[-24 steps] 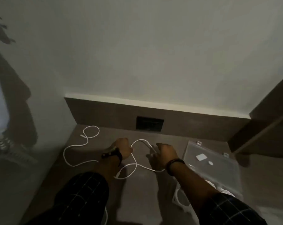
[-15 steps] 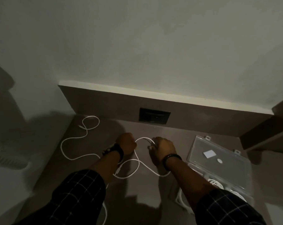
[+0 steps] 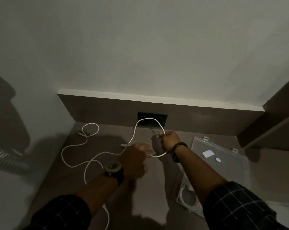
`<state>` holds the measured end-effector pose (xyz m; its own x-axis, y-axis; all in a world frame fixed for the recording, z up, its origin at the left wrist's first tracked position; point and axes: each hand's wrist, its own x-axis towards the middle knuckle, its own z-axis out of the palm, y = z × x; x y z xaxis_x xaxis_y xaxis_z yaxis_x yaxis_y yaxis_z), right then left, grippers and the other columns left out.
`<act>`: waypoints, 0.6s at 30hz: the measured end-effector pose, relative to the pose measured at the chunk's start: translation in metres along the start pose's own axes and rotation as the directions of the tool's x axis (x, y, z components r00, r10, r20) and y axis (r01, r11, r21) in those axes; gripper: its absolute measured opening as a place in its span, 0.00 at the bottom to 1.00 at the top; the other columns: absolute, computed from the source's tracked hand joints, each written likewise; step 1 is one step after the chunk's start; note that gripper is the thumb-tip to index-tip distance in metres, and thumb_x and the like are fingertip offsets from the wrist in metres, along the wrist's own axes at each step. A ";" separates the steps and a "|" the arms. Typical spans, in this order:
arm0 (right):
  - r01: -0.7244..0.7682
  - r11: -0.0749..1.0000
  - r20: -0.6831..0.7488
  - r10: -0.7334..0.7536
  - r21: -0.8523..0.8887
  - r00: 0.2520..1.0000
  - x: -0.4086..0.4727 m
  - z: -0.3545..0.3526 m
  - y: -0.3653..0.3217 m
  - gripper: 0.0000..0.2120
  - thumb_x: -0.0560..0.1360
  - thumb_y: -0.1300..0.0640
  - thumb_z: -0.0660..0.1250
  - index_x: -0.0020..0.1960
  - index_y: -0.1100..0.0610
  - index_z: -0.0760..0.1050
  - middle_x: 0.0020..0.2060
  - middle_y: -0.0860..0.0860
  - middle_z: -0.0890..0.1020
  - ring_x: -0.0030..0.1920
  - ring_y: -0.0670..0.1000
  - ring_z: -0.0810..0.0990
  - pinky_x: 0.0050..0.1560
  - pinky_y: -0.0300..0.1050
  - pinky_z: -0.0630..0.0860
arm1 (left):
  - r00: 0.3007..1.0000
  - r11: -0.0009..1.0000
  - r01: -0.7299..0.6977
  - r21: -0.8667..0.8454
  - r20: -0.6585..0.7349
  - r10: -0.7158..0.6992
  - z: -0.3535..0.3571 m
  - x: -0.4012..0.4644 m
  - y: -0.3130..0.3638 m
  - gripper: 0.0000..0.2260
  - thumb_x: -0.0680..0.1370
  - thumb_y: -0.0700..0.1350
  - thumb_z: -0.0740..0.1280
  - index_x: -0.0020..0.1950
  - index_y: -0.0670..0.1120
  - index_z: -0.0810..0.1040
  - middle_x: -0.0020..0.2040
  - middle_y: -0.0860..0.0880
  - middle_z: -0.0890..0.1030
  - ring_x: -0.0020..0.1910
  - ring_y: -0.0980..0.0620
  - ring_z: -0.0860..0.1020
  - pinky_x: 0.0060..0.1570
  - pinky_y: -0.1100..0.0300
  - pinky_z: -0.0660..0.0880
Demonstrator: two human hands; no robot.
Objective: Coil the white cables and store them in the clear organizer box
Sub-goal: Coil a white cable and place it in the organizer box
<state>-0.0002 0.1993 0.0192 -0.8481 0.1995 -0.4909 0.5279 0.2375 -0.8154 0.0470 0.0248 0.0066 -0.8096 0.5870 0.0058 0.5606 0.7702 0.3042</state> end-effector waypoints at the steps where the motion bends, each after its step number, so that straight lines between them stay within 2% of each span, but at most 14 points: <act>1: -0.009 1.000 -0.004 0.009 0.013 1.000 -0.003 0.002 -0.002 0.17 0.78 0.58 0.59 0.32 0.56 0.75 0.21 0.52 0.71 0.20 0.51 0.70 0.23 0.38 0.66 | 0.998 0.998 -0.056 -0.012 0.037 0.056 0.005 -0.003 0.009 0.20 0.68 0.46 0.64 0.57 0.42 0.79 0.58 0.40 0.80 0.58 0.41 0.77 0.58 0.52 0.73; 3: -0.015 1.000 -0.024 0.016 0.023 1.000 -0.008 0.000 -0.007 0.16 0.78 0.57 0.59 0.35 0.58 0.77 0.27 0.56 0.73 0.26 0.55 0.71 0.28 0.44 0.70 | 0.992 0.992 -0.119 -0.042 0.023 0.121 0.005 -0.006 0.016 0.07 0.72 0.39 0.65 0.45 0.37 0.80 0.46 0.36 0.83 0.45 0.40 0.81 0.46 0.53 0.77; 4: -0.014 1.000 -0.052 0.014 0.004 0.999 -0.008 -0.004 -0.009 0.14 0.78 0.56 0.59 0.40 0.60 0.78 0.31 0.58 0.75 0.30 0.57 0.74 0.32 0.47 0.74 | 0.996 0.987 -0.090 -0.132 0.006 0.092 0.003 -0.007 0.018 0.04 0.73 0.34 0.66 0.41 0.35 0.80 0.41 0.34 0.82 0.41 0.40 0.82 0.43 0.54 0.78; 5: -0.010 0.999 -0.097 0.005 -0.048 0.995 -0.008 -0.011 -0.011 0.13 0.78 0.55 0.60 0.46 0.63 0.79 0.36 0.60 0.77 0.36 0.59 0.77 0.38 0.51 0.76 | 0.999 0.957 -0.014 -0.291 0.025 0.023 -0.002 -0.009 0.017 0.05 0.74 0.31 0.65 0.40 0.33 0.80 0.40 0.33 0.82 0.39 0.43 0.82 0.42 0.55 0.78; 7: -0.001 0.986 -0.195 -0.032 -0.166 0.980 -0.006 -0.031 -0.013 0.14 0.77 0.56 0.60 0.54 0.67 0.77 0.47 0.65 0.80 0.47 0.63 0.79 0.48 0.54 0.77 | 0.980 0.746 0.198 -0.636 0.113 -0.163 -0.023 -0.016 0.012 0.07 0.75 0.30 0.66 0.38 0.35 0.80 0.37 0.33 0.81 0.32 0.54 0.81 0.40 0.58 0.76; 8: -0.004 0.978 -0.233 -0.045 -0.208 0.971 -0.005 -0.042 -0.013 0.14 0.77 0.58 0.60 0.55 0.68 0.76 0.50 0.66 0.80 0.51 0.65 0.79 0.48 0.53 0.76 | 0.962 0.629 0.267 -0.731 0.168 -0.213 -0.036 -0.019 0.004 0.08 0.75 0.31 0.66 0.37 0.37 0.79 0.34 0.37 0.80 0.28 0.59 0.79 0.36 0.62 0.75; 10: -0.039 0.965 -0.274 -0.036 -0.261 0.961 -0.003 -0.065 -0.011 0.13 0.77 0.61 0.59 0.54 0.70 0.75 0.53 0.68 0.80 0.53 0.66 0.79 0.46 0.52 0.74 | 0.934 0.502 0.358 -0.787 0.304 -0.190 -0.068 -0.029 -0.014 0.08 0.77 0.36 0.65 0.39 0.39 0.79 0.28 0.48 0.78 0.23 0.59 0.76 0.27 0.67 0.72; 11: -0.062 0.955 -0.282 -0.024 -0.290 0.959 -0.003 -0.073 -0.010 0.13 0.77 0.62 0.59 0.54 0.70 0.75 0.53 0.68 0.80 0.53 0.66 0.79 0.46 0.52 0.73 | 0.921 0.457 0.387 -0.801 0.356 -0.157 -0.082 -0.033 -0.024 0.08 0.78 0.38 0.64 0.41 0.38 0.79 0.26 0.51 0.77 0.23 0.58 0.74 0.27 0.67 0.71; 14: -0.084 0.850 -0.254 -0.060 -0.520 0.965 -0.018 -0.078 -0.019 0.14 0.77 0.58 0.60 0.54 0.68 0.76 0.54 0.65 0.80 0.54 0.64 0.78 0.55 0.55 0.77 | 0.881 0.340 0.473 -0.813 0.450 -0.150 -0.114 -0.043 -0.038 0.09 0.79 0.42 0.63 0.46 0.37 0.79 0.25 0.51 0.74 0.23 0.55 0.72 0.34 0.58 0.70; 15: -0.037 0.796 -0.240 -0.138 -0.604 0.961 -0.027 -0.073 -0.027 0.16 0.77 0.54 0.61 0.56 0.65 0.76 0.57 0.64 0.78 0.56 0.63 0.77 0.58 0.57 0.76 | 0.879 0.305 0.476 -0.825 0.445 -0.171 -0.122 -0.043 -0.036 0.09 0.79 0.42 0.63 0.47 0.37 0.79 0.25 0.51 0.74 0.23 0.55 0.71 0.33 0.57 0.72; 16: 0.064 0.787 -0.216 -0.245 -0.614 0.945 -0.037 -0.065 -0.034 0.19 0.76 0.49 0.62 0.59 0.62 0.74 0.60 0.63 0.75 0.59 0.63 0.75 0.61 0.59 0.74 | 0.885 0.251 0.463 -0.850 0.426 -0.189 -0.129 -0.041 -0.030 0.09 0.79 0.43 0.62 0.48 0.38 0.78 0.26 0.51 0.74 0.23 0.55 0.71 0.30 0.59 0.73; 17: 0.210 0.821 -0.177 -0.349 -0.530 0.920 -0.051 -0.054 -0.042 0.24 0.75 0.44 0.62 0.63 0.60 0.71 0.64 0.61 0.72 0.63 0.62 0.72 0.64 0.60 0.72 | 0.897 0.176 0.429 -0.886 0.396 -0.194 -0.136 -0.038 -0.022 0.09 0.79 0.44 0.61 0.47 0.40 0.78 0.27 0.50 0.75 0.23 0.55 0.72 0.27 0.61 0.74; 18: 0.370 0.850 -0.122 -0.441 -0.375 0.889 -0.065 -0.042 -0.050 0.27 0.75 0.41 0.62 0.66 0.58 0.70 0.67 0.59 0.70 0.66 0.60 0.70 0.67 0.59 0.69 | 0.914 0.087 0.380 -0.921 0.360 -0.186 -0.144 -0.035 -0.013 0.10 0.79 0.45 0.61 0.46 0.41 0.78 0.28 0.50 0.75 0.23 0.55 0.72 0.24 0.63 0.74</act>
<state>0.0308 0.2144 0.1049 -0.9813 0.1886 -0.0395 0.1521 0.6323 -0.7597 0.0432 -0.0412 0.1394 -0.7819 0.4833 -0.3938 -0.4191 0.0602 0.9059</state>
